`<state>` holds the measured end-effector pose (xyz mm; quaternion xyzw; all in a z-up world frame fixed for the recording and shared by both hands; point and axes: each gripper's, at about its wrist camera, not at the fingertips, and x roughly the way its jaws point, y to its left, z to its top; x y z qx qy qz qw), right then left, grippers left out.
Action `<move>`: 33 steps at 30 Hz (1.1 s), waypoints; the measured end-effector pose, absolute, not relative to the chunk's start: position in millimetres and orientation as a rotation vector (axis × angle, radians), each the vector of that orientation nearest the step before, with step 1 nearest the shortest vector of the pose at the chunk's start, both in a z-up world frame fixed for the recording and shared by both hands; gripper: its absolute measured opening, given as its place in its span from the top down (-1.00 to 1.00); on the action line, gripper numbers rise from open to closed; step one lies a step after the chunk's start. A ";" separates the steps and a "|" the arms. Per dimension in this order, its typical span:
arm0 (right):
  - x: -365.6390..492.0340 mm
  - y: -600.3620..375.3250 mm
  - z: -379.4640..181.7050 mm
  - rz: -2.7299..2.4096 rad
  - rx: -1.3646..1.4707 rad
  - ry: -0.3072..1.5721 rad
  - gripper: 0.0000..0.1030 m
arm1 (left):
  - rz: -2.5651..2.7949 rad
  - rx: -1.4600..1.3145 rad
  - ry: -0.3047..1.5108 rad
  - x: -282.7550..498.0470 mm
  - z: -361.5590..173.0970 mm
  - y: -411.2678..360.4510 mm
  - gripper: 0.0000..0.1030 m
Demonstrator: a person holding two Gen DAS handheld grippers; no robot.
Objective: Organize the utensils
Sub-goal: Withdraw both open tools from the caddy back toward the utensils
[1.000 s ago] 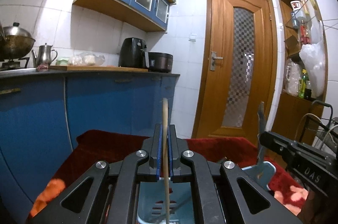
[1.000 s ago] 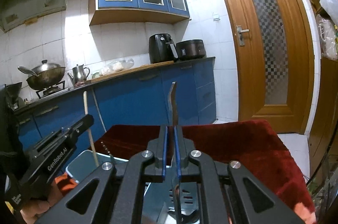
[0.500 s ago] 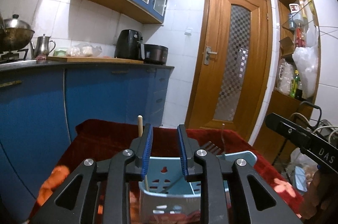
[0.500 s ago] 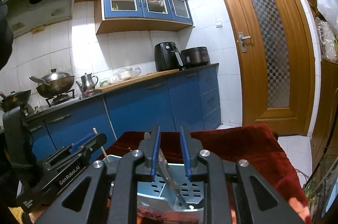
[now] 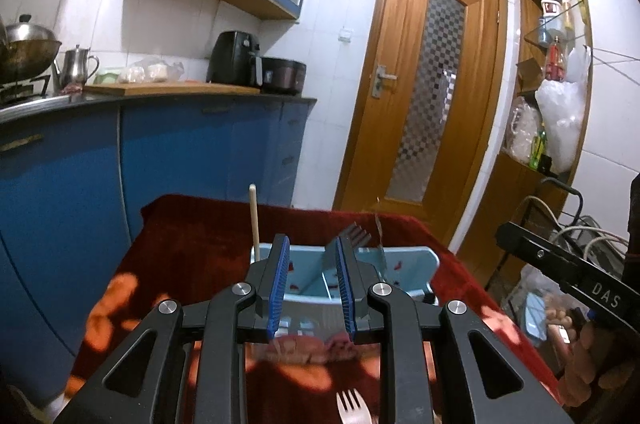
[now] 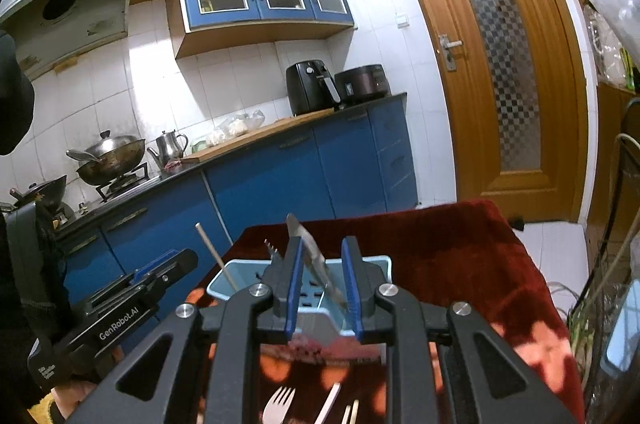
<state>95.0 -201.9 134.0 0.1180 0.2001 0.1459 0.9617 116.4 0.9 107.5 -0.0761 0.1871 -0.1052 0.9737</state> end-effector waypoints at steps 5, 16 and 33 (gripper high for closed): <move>76.5 -201.8 132.4 0.283 0.223 0.451 0.57 | -0.233 -0.133 0.428 96.8 105.0 -1.0 0.53; 36.4 -213.3 125.0 0.250 0.230 0.536 0.57 | -0.244 -0.082 0.574 64.3 90.3 -2.2 0.54; 9.1 -237.6 76.4 0.220 0.278 0.662 0.50 | -0.270 -0.075 0.777 66.6 32.0 -27.9 0.53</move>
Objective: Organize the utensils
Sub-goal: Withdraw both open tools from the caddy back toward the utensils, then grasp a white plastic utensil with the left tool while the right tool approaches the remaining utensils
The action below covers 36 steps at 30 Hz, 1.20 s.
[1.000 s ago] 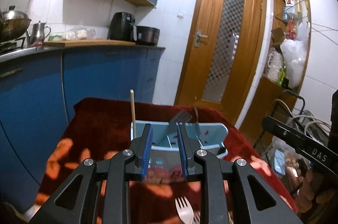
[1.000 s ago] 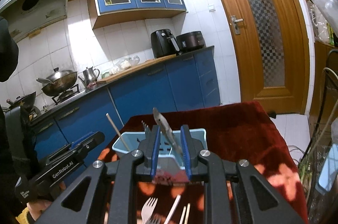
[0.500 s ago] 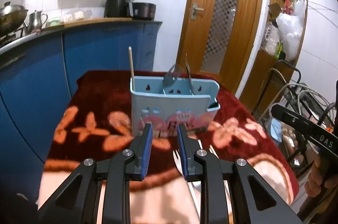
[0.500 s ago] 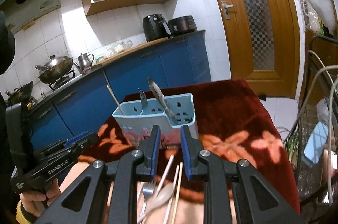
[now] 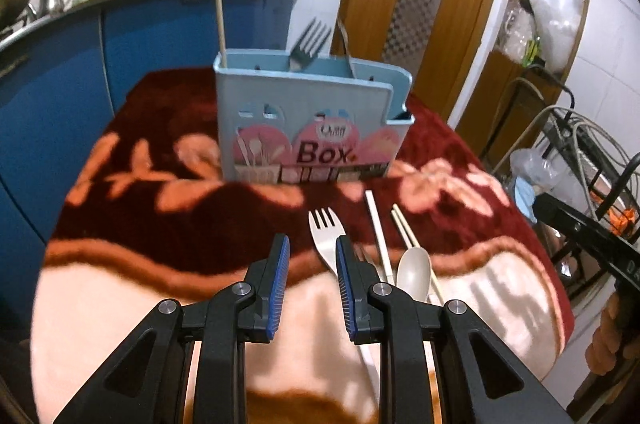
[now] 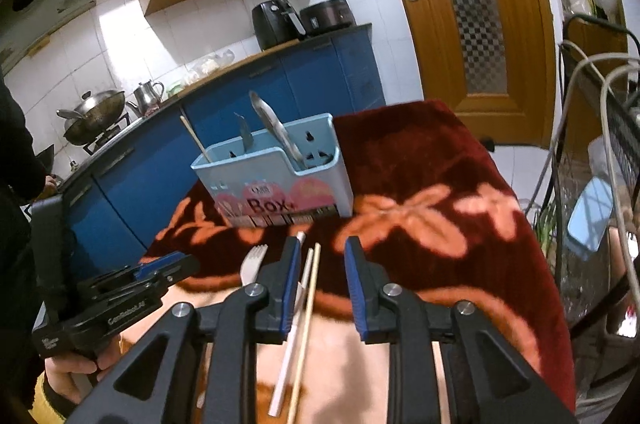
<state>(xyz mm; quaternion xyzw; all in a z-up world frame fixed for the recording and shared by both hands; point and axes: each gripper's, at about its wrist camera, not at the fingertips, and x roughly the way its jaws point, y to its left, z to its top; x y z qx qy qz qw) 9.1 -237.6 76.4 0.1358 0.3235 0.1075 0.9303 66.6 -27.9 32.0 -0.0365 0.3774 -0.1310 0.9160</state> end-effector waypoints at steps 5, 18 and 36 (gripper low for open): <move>14.2 -246.4 57.9 0.220 0.307 0.718 0.50 | -0.281 -0.110 0.840 81.9 18.8 -31.8 0.53; 28.9 -250.2 31.3 0.220 0.309 0.798 0.50 | -0.313 -0.177 0.991 118.7 -6.7 -35.7 0.53; 40.5 -248.0 21.8 0.233 0.304 0.855 0.50 | -0.420 -0.271 0.957 123.9 -7.7 -38.1 0.92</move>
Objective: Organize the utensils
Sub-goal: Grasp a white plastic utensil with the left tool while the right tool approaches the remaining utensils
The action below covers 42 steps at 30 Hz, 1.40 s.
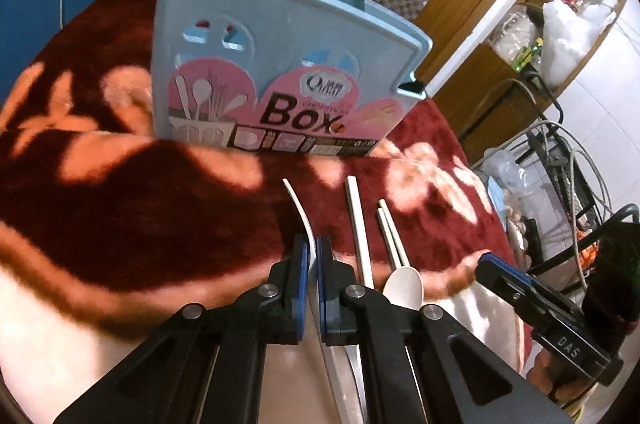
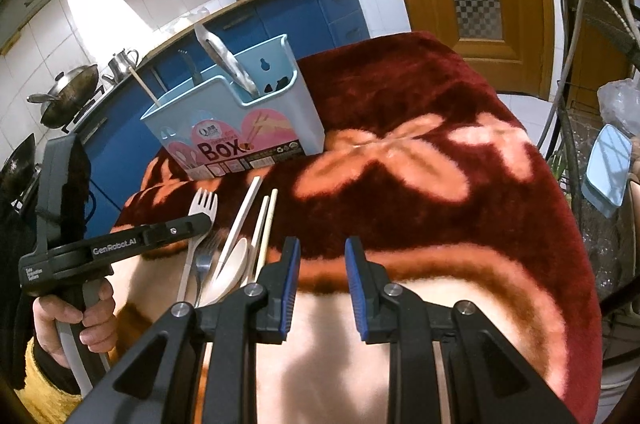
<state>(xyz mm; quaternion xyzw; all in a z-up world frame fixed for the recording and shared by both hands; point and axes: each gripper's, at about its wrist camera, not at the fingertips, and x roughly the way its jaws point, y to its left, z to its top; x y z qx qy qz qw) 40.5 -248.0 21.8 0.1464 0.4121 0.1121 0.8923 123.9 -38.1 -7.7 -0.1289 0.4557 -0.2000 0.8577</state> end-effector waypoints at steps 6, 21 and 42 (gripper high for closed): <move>54.5 -230.0 24.0 0.290 0.260 0.925 0.50 | -0.368 -0.188 0.830 107.8 19.0 -27.3 0.92; 81.4 -194.5 6.4 0.311 0.102 1.106 0.50 | -0.351 -0.143 0.705 92.5 44.1 -7.1 0.93; 119.3 -179.9 2.1 0.362 0.121 1.239 0.71 | -0.348 -0.130 0.693 91.6 44.9 -4.4 0.93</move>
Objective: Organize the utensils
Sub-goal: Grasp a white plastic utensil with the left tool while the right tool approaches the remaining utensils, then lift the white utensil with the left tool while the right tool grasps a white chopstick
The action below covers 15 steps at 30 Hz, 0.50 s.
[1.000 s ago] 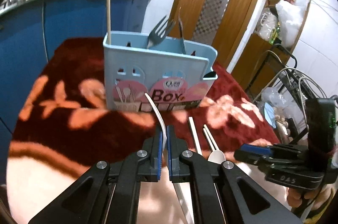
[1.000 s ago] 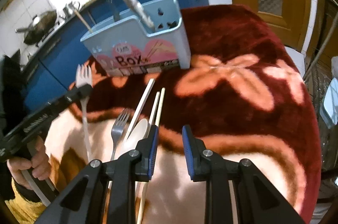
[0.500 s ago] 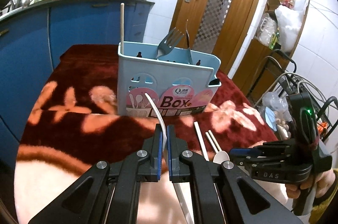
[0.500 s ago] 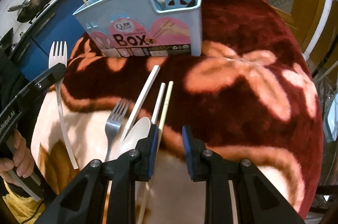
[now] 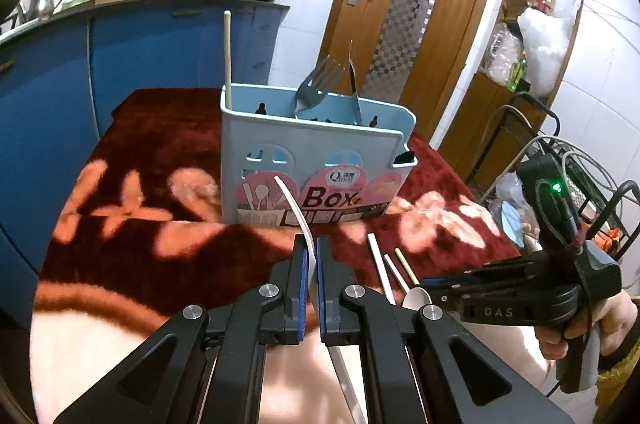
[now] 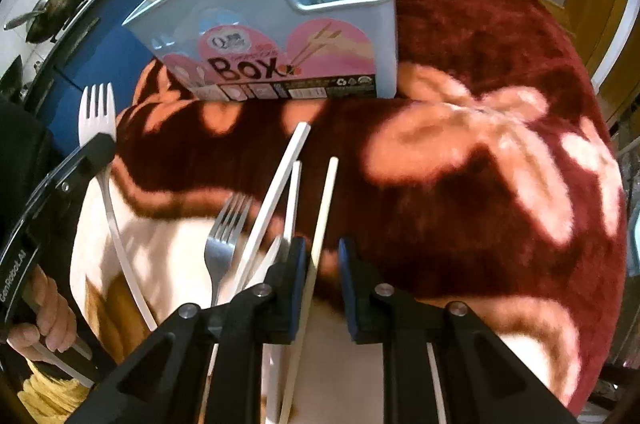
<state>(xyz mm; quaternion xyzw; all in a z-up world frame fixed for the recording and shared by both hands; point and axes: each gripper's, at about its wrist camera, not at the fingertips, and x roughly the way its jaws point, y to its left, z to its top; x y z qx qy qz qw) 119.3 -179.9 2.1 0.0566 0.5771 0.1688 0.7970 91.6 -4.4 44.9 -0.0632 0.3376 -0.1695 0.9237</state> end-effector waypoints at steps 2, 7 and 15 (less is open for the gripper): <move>116.4 -184.7 2.3 0.374 0.125 1.224 0.76 | -0.342 -0.132 0.680 91.1 47.6 -3.3 0.93; 108.4 -196.2 4.9 0.386 0.185 1.149 0.88 | -0.329 -0.137 0.641 89.9 57.6 -1.6 0.93; 80.0 -226.5 53.5 0.410 0.264 0.873 0.88 | -0.285 -0.112 0.533 92.5 86.5 1.7 0.93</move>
